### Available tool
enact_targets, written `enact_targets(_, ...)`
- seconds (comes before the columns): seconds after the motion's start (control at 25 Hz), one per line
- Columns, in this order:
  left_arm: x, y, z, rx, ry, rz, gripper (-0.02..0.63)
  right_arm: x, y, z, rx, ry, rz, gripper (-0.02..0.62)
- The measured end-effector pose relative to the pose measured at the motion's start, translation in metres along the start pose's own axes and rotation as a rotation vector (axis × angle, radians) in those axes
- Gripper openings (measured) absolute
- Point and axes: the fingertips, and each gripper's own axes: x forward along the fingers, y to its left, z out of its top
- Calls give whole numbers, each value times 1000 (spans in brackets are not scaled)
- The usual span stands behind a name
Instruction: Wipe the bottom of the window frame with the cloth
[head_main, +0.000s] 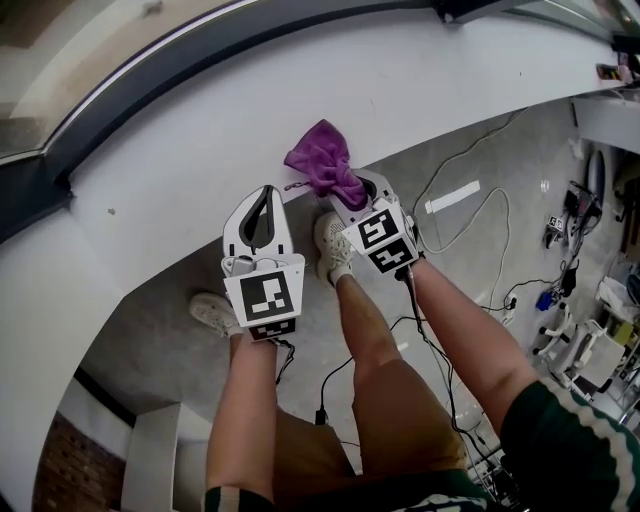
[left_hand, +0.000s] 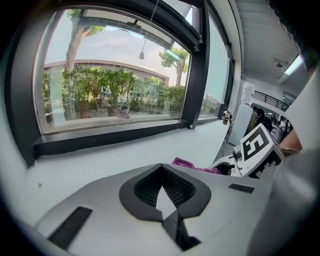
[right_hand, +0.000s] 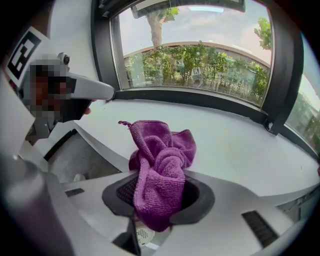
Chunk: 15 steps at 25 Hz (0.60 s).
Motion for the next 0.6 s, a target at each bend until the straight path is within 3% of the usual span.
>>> enact_targets(0.24, -7, 16, -7, -34, 2, 12, 8, 3, 8, 3, 62, 4, -1, 149)
enact_targets(0.6, -31, 37, -10, -37, -5, 26, 8, 8, 51, 15, 17, 14, 53, 149)
